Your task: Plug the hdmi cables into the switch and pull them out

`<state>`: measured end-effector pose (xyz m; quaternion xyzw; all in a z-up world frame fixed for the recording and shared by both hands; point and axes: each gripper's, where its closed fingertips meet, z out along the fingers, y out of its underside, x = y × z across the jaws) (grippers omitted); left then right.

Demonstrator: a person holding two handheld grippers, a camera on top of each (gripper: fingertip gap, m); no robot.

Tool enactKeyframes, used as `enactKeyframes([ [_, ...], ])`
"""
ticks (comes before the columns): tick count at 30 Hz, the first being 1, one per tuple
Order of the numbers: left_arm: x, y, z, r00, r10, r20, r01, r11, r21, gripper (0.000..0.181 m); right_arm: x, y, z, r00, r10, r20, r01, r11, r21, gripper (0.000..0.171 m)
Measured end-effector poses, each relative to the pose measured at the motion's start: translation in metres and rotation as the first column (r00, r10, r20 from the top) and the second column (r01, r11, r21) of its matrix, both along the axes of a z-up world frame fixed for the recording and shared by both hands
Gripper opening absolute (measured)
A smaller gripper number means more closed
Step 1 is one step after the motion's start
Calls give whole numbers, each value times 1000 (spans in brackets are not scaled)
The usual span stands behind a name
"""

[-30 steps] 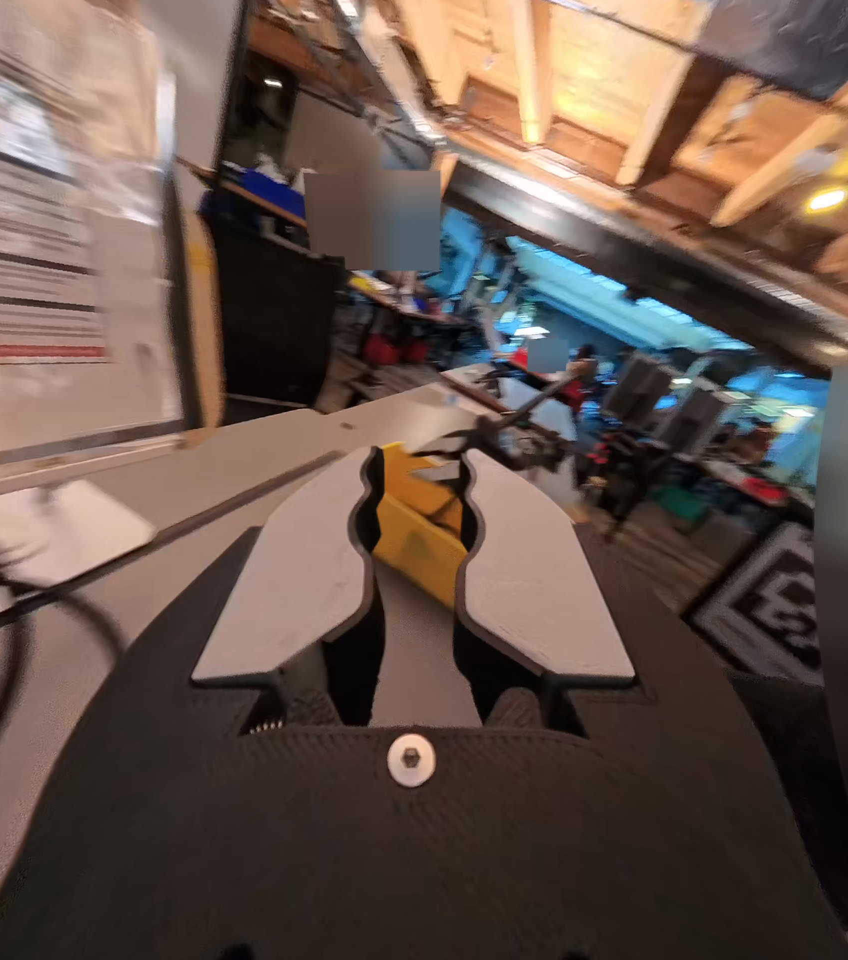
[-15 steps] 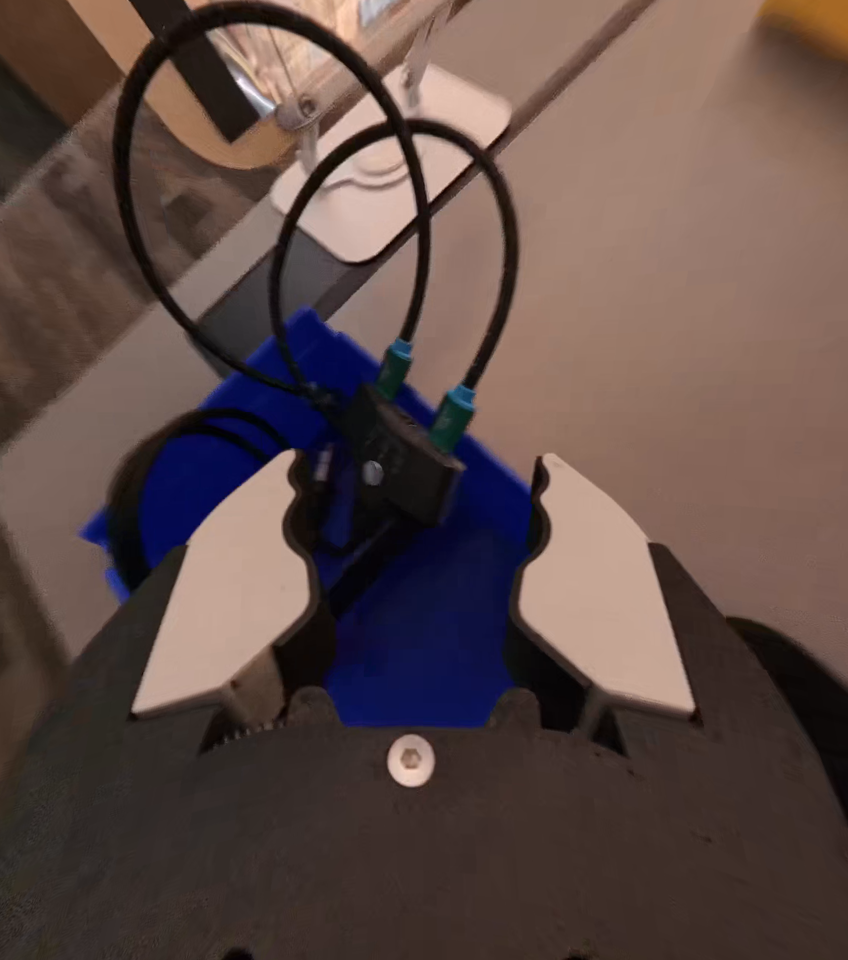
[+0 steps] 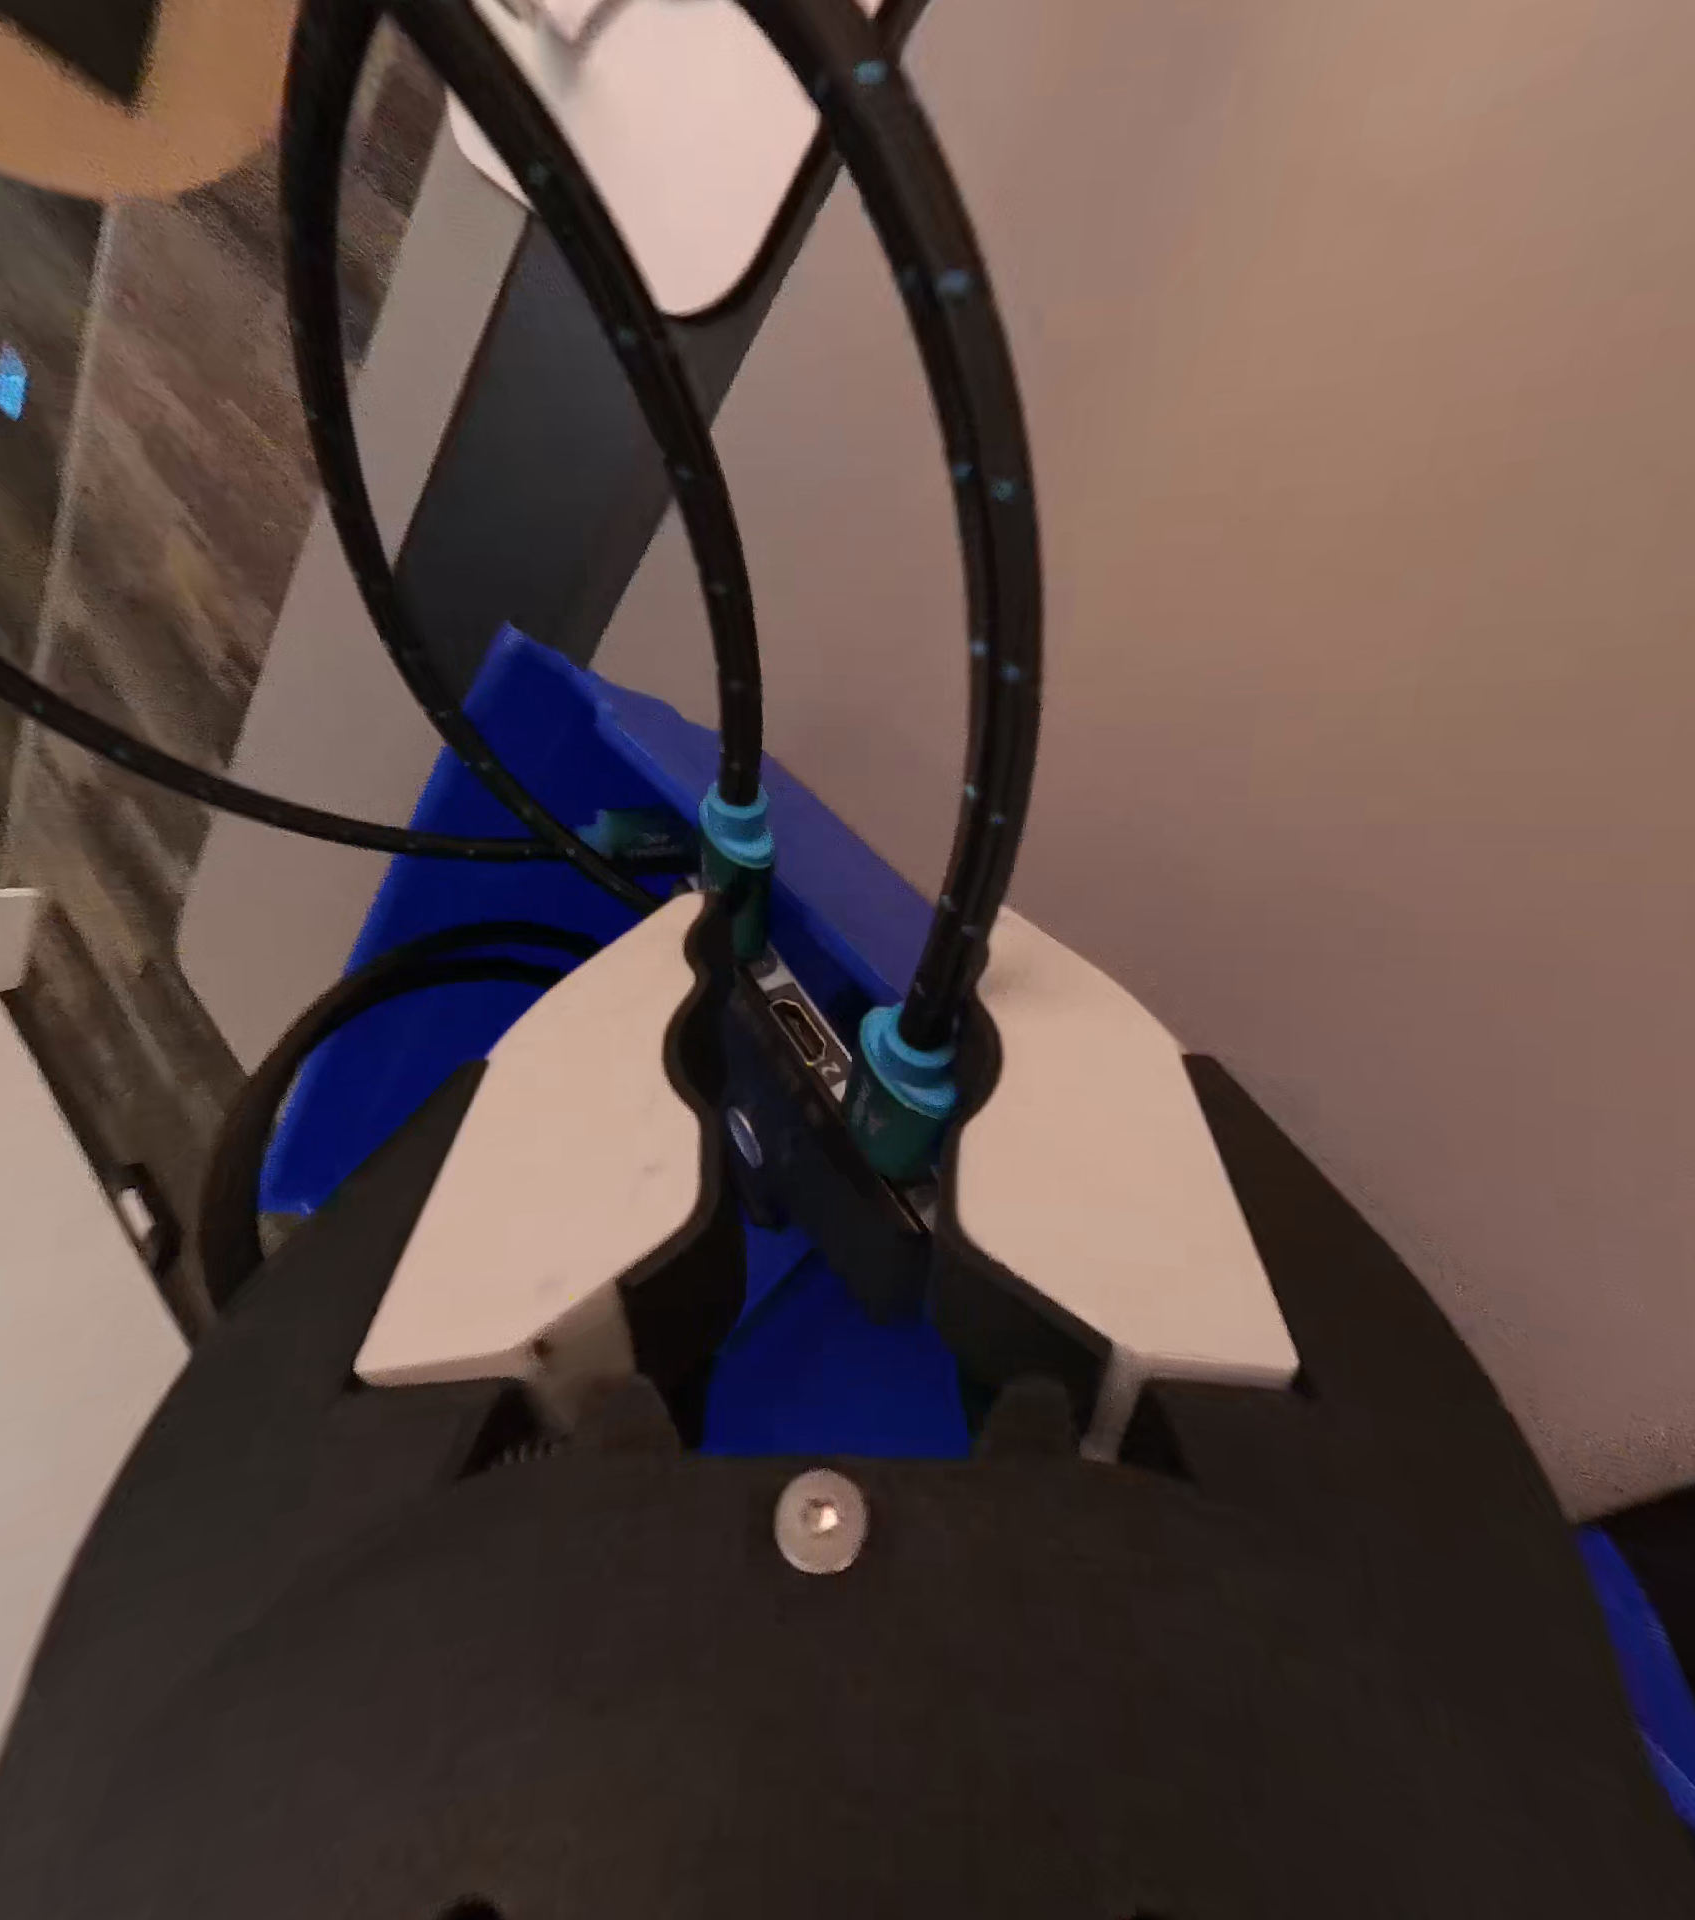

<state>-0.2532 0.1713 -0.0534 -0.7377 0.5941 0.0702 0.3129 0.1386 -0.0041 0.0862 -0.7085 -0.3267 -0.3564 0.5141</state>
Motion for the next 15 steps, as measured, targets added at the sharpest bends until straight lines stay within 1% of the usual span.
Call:
enactKeyframes([
  [1,2,3,1,1000,-4,-12,5,1000,24,38,-1,0,-2,1000,1,7,-1,1000,-8,45],
  [2,2,2,3,1000,-15,-10,15,999,32,25,-2,1,-3,1000,6,14,-6,1000,-14,45],
  [3,3,0,8,999,-35,5,35,999,35,7,-5,1,-3,1000,11,19,-11,1000,-18,45],
  [4,2,1,17,999,-35,27,33,997,70,7,-9,2,-4,1000,19,20,-18,1000,-22,44],
  [6,-8,8,42,997,20,75,-31,988,150,6,-21,6,-4,999,44,25,-43,999,-20,44],
  [8,-20,9,65,991,66,119,-89,976,199,5,-42,11,-5,994,100,38,-99,995,-27,43],
  [11,-24,2,102,972,50,231,-114,955,273,5,-90,22,-14,972,232,38,-230,972,-52,42],
  [15,-25,-16,151,940,10,342,-152,908,391,4,-168,29,-38,898,441,-4,-438,892,-112,41],
])
